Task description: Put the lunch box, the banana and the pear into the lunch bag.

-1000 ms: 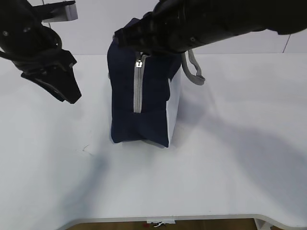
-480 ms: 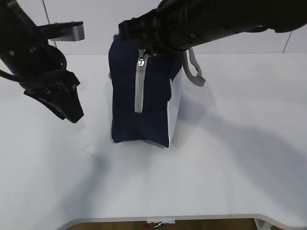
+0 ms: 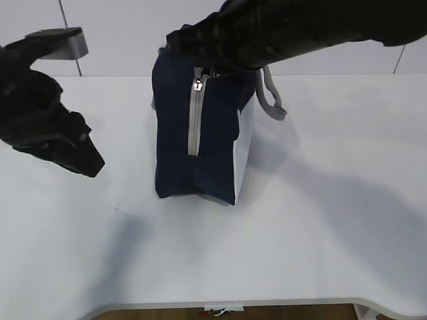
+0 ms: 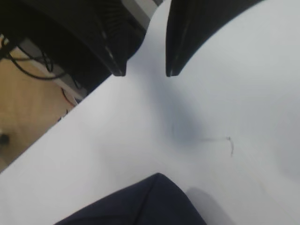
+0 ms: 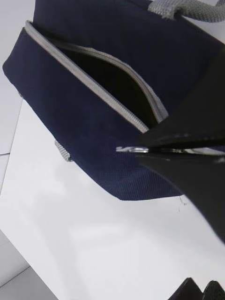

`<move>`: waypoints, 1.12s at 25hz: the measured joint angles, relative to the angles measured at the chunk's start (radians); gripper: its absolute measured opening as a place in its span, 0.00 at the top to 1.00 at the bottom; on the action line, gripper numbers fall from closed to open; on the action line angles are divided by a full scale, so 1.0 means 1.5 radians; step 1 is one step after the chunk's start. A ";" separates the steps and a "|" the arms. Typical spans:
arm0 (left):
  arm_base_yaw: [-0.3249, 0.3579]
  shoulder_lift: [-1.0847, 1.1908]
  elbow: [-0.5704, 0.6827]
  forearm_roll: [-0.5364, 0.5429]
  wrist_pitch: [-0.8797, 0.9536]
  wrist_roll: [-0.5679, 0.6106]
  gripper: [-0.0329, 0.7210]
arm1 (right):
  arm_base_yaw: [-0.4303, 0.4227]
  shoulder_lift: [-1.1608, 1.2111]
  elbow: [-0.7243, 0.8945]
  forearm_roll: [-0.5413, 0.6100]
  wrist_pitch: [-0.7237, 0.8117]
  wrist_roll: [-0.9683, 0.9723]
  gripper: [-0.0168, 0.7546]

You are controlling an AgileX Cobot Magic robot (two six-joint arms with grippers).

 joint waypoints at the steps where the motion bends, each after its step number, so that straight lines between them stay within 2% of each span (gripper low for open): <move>1: -0.001 -0.025 0.033 -0.002 -0.045 0.002 0.67 | 0.000 0.000 0.000 0.000 0.000 0.000 0.96; 5: -0.017 -0.123 0.176 -0.021 -0.241 0.039 0.67 | 0.000 0.000 0.000 -0.001 0.000 0.000 0.96; 8: -0.051 -0.179 0.279 -0.043 -0.404 0.080 0.67 | 0.000 0.000 0.000 -0.003 0.000 0.000 0.96; 11: -0.083 -0.198 0.351 -0.052 -0.501 0.091 0.67 | 0.000 0.000 0.000 -0.003 0.000 0.000 0.96; 17: -0.094 -0.175 0.372 -0.069 -0.568 0.095 0.67 | 0.000 0.000 0.000 -0.003 0.000 0.000 0.96; 22: -0.100 -0.152 0.372 -0.138 -0.616 0.095 0.66 | 0.000 0.000 0.000 -0.003 0.000 0.000 0.96; 24: -0.116 -0.150 0.373 -0.124 -0.642 0.095 0.66 | 0.000 0.000 0.000 -0.003 0.000 0.000 0.96; 28: -0.174 -0.147 0.374 -0.051 -0.714 0.095 0.65 | 0.000 0.000 0.000 -0.003 0.000 0.000 0.96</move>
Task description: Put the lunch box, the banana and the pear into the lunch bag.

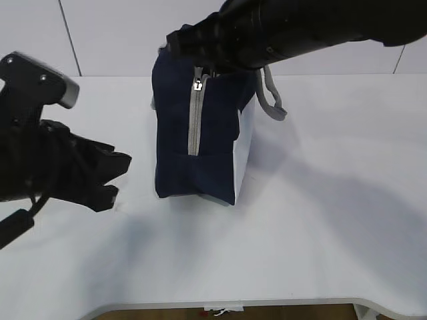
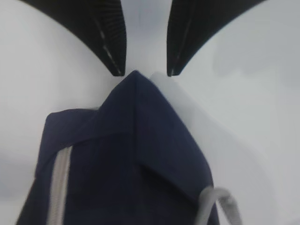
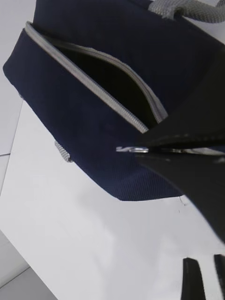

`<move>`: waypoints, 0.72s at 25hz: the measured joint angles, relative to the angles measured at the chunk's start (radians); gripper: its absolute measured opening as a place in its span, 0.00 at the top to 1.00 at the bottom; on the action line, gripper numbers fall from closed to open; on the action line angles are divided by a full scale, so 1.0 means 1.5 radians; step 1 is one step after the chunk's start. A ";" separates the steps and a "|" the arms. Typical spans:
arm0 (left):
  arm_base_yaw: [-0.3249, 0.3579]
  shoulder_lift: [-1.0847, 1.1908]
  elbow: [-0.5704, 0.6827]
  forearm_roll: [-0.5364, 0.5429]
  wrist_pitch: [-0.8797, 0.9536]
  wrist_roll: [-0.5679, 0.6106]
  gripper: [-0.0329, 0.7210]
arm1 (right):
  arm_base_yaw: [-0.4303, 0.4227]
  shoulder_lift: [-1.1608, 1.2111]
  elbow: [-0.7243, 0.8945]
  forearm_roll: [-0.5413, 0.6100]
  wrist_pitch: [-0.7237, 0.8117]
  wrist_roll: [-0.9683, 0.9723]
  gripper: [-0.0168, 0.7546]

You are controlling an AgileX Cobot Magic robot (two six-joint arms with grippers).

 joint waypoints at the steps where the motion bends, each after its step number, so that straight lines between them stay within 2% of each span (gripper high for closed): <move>1: -0.016 0.003 0.000 0.018 -0.015 0.000 0.65 | 0.000 0.000 0.000 0.000 0.000 0.000 0.96; 5: -0.052 0.037 0.000 0.062 -0.075 0.000 0.65 | 0.000 0.000 0.000 0.000 0.000 0.002 0.96; 11: -0.055 0.087 0.000 0.063 -0.129 0.000 0.61 | 0.000 0.000 0.000 0.003 0.000 0.003 0.96; 16: -0.055 0.091 0.000 0.063 -0.181 -0.028 0.36 | 0.000 0.000 0.000 0.005 0.000 0.003 0.96; 18: -0.055 0.091 0.000 0.065 -0.200 -0.037 0.29 | 0.000 0.000 0.000 0.008 0.000 0.003 0.96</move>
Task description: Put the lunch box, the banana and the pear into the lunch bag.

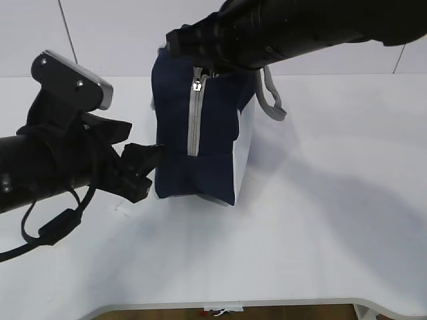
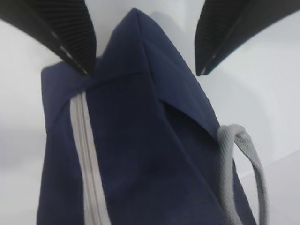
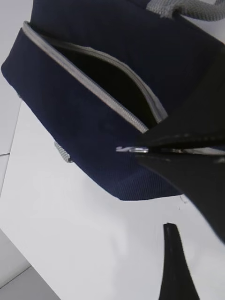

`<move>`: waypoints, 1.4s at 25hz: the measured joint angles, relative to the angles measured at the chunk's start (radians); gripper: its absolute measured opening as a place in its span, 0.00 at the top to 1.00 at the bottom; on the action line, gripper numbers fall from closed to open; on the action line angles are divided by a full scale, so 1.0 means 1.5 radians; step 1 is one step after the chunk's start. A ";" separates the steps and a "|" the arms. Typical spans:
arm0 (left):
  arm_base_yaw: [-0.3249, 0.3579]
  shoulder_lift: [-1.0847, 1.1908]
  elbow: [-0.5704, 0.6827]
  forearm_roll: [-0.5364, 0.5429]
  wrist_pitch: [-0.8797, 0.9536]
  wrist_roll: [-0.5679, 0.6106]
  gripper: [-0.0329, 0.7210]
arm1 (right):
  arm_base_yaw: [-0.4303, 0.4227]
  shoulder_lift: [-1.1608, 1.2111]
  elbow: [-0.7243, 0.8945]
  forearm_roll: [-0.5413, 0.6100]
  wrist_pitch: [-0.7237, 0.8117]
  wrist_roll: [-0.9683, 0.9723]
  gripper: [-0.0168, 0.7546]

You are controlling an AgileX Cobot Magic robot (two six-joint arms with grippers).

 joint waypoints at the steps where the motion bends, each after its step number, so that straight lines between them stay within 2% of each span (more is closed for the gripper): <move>1: 0.000 0.000 0.000 0.004 -0.010 -0.005 0.28 | 0.000 0.000 0.000 0.001 0.000 0.001 0.96; 11: 0.000 0.055 -0.064 0.024 -0.029 -0.017 0.26 | 0.000 0.000 0.000 0.016 0.000 0.001 0.96; 14: 0.000 0.079 -0.082 0.024 -0.029 -0.017 0.29 | 0.000 0.000 0.000 0.016 0.000 0.001 0.96; 16: 0.000 0.084 -0.088 0.024 -0.029 -0.017 0.36 | 0.000 0.000 0.000 0.017 0.000 0.001 0.96; 21: 0.000 0.085 -0.091 0.026 -0.033 -0.017 0.71 | -0.001 0.000 0.000 0.017 0.000 0.001 0.96; 24: 0.000 0.085 -0.091 0.026 -0.033 -0.019 0.83 | -0.001 0.000 0.000 0.017 0.001 0.001 0.96; 29: 0.000 0.087 -0.091 0.026 -0.033 -0.020 0.95 | -0.001 0.000 0.000 0.013 0.002 0.001 0.96; 35: 0.000 0.081 -0.091 0.028 -0.026 -0.020 0.96 | -0.001 0.000 0.000 -0.010 -0.002 0.003 0.96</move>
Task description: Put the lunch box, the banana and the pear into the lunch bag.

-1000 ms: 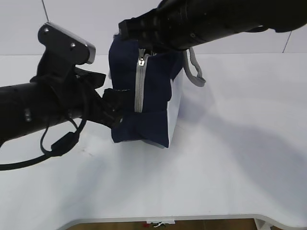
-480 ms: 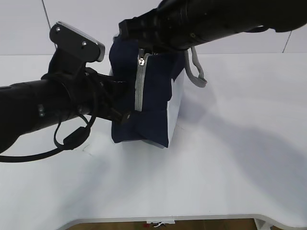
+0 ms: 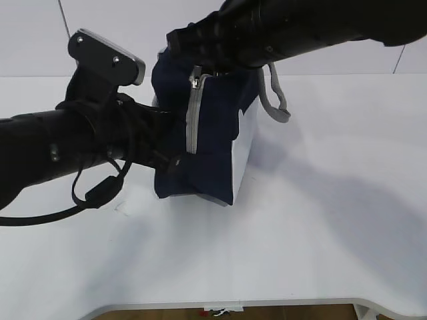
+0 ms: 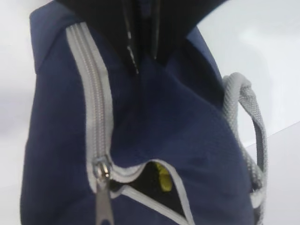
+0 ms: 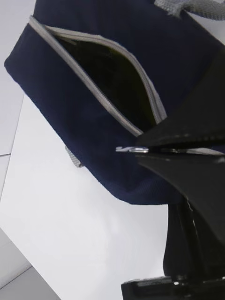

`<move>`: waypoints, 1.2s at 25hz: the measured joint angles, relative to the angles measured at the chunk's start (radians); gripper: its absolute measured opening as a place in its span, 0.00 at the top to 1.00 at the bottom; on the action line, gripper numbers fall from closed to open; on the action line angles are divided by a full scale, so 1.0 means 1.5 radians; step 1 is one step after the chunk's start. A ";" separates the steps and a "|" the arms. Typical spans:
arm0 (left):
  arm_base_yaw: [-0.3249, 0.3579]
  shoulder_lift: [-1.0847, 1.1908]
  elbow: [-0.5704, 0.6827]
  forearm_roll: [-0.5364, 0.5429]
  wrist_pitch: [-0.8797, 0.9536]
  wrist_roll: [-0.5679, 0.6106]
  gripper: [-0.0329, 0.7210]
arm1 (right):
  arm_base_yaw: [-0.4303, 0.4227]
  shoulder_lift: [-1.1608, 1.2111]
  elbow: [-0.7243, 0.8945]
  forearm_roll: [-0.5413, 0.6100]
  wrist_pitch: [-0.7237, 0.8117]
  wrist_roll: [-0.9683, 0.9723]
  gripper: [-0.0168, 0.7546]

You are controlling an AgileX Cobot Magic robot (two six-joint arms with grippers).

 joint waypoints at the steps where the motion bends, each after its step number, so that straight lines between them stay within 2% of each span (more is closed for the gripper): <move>1: 0.000 -0.003 0.000 0.000 0.005 0.000 0.96 | 0.000 0.000 0.000 -0.003 -0.002 0.000 0.96; 7: 0.000 -0.019 0.000 0.001 0.026 0.000 0.96 | -0.006 0.000 0.000 -0.010 -0.011 0.000 0.96; 13: 0.000 -0.022 0.000 0.006 0.029 0.000 0.96 | -0.038 0.000 0.000 -0.010 -0.016 0.011 0.96; 20: 0.000 -0.070 0.001 0.009 0.063 0.000 0.96 | -0.042 0.000 0.000 -0.006 -0.035 0.013 0.96; 30: 0.000 -0.087 0.001 0.078 0.115 -0.001 0.96 | -0.050 0.004 0.000 -0.002 -0.051 0.013 0.96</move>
